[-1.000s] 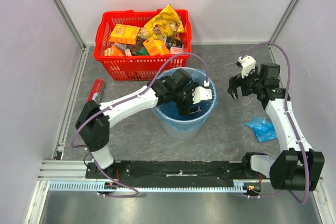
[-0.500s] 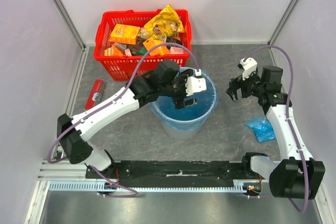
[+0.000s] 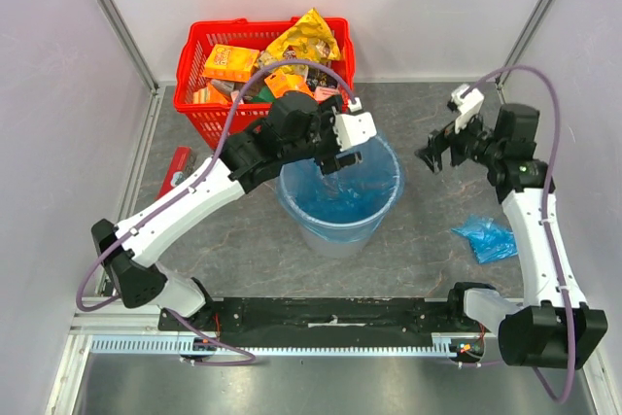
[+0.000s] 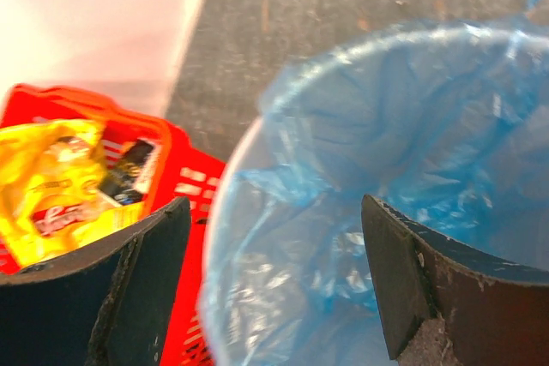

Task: Put the trash bags into the trash bin
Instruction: Place the trash bag in the trash bin, then adjust the trash bag in the trash bin.

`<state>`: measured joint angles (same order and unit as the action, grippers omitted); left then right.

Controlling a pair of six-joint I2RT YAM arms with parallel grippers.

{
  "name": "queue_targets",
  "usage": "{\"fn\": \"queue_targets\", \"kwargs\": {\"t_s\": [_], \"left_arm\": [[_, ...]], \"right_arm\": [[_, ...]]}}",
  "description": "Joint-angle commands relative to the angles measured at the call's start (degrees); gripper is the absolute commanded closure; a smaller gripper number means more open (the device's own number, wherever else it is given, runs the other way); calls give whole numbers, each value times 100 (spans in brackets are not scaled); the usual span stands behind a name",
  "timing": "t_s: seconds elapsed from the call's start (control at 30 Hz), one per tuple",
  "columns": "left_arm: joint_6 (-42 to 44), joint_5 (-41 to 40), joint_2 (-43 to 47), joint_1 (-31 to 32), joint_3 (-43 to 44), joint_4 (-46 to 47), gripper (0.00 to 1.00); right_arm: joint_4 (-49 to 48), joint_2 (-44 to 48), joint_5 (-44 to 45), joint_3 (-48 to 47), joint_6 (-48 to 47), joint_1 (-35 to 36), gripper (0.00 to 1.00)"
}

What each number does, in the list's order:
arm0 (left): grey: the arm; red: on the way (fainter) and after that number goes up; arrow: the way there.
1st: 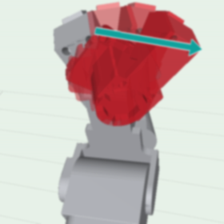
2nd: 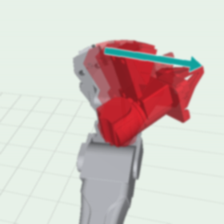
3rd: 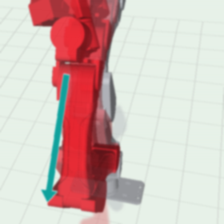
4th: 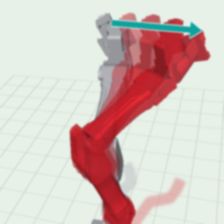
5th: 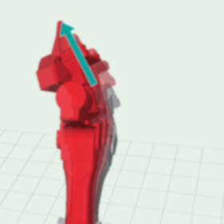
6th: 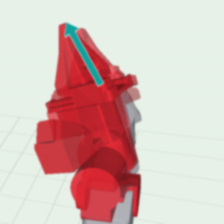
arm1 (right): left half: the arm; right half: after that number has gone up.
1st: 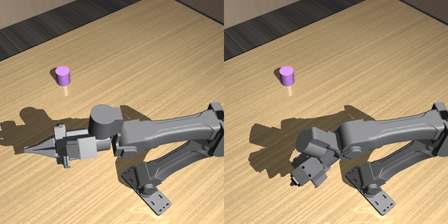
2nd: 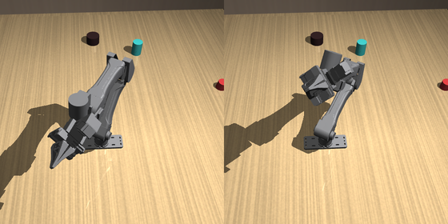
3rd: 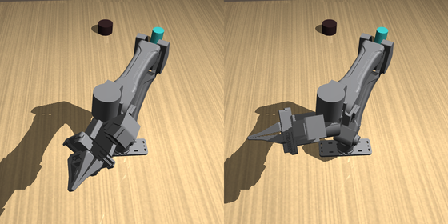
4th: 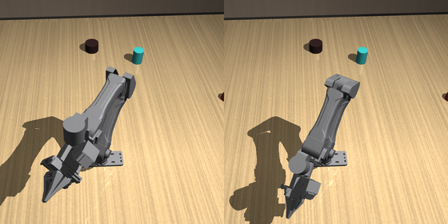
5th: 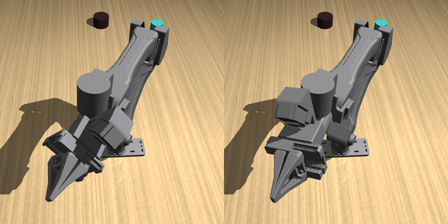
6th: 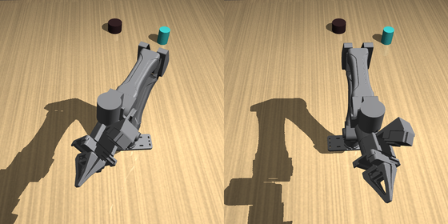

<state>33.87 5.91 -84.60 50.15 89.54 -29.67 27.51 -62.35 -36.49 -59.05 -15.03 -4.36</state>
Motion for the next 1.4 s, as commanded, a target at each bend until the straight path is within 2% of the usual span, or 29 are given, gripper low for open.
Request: {"fn": "queue_targets", "kwargs": {"t_s": [0.0, 0.07, 0.17, 0.3, 0.53, 0.77, 0.9, 1.07, 1.13, 1.3, 1.37], "left_arm": [[-161, -565, 295, -216, 459, 330, 13], [-214, -741, 321, -382, 625, 331, 13], [-240, -478, 374, -594, 898, 103, 12], [-223, -407, 514, -787, 996, -100, 11], [-477, -205, 980, -1428, 592, -311, 10], [-513, -38, 1375, -1833, 152, -382, 10], [-521, 59, 1428, -1886, 73, -390, 10], [-513, 121, 1420, -1930, 38, -390, 10], [-504, 138, 1411, -1939, 46, -390, 10], [-504, 182, 1385, -1965, 46, -382, 10], [-504, 200, 1376, -1965, 29, -382, 10]], "right_arm": [[193, -215, -780, -1396, -71, -3, 2], [255, -400, -947, -1784, -44, 75, 2], [579, -742, -904, -2399, -272, 400, 2], [1063, -1209, -492, -2884, -720, 1304, 4], [1599, -1806, 361, -3341, -1537, 2439, 5], [1907, -2246, 1143, -3631, -1968, 3081, 8], [1864, -2361, 1495, -3605, -2039, 3310, 22], [1828, -2502, 1724, -3684, -2092, 3407, 51], [1811, -2510, 1733, -3702, -2101, 3415, 59], [1802, -2493, 1724, -3763, -2092, 3433, 71], [1802, -2502, 1750, -3781, -2083, 3433, 85]]}}
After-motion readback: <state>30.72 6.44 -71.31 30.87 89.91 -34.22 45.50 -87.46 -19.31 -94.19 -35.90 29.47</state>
